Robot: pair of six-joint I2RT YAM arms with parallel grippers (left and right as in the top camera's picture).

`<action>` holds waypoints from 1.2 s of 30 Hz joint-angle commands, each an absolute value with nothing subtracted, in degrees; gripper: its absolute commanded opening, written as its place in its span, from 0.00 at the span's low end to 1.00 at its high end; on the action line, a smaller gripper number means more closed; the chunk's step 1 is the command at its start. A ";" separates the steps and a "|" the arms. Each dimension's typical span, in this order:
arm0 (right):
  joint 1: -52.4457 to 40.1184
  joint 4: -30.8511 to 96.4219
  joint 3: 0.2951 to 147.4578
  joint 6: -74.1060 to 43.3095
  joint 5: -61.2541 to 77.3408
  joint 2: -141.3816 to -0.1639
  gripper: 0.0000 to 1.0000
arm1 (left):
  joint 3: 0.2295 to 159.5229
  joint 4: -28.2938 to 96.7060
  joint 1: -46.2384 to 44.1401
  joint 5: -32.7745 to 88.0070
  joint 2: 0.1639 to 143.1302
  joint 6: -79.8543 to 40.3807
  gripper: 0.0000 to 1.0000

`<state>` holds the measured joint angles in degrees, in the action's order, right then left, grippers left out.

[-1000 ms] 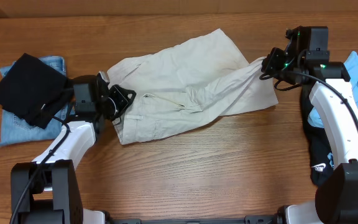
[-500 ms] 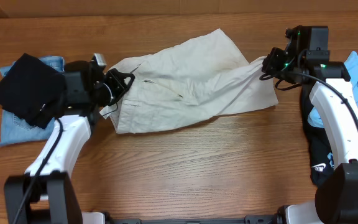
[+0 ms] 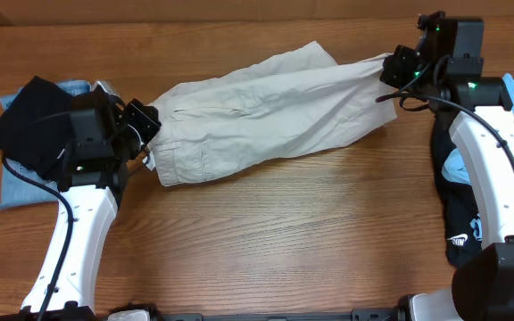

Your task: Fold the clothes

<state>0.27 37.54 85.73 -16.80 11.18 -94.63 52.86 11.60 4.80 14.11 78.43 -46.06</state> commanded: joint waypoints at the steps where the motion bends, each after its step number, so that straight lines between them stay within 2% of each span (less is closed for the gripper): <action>1: 0.69 35.11 87.92 -15.86 9.02 -93.62 0.04 | 54.26 10.68 5.23 4.73 77.52 -44.99 0.04; 15: -1.93 28.91 91.74 -11.53 9.87 -102.50 0.04 | 54.26 5.23 5.23 -3.99 78.48 -44.95 0.04; 30: -2.22 25.69 91.74 -11.49 8.56 -111.72 0.04 | 54.26 -6.68 5.26 -6.44 92.18 -44.75 0.04; 36: -2.31 19.70 91.74 -11.51 8.62 -113.91 0.04 | 54.28 -10.13 5.23 -7.11 94.37 -44.75 0.04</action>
<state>-3.18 21.82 90.11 -11.90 12.73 -113.16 52.88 -9.26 4.47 -0.62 93.54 -46.04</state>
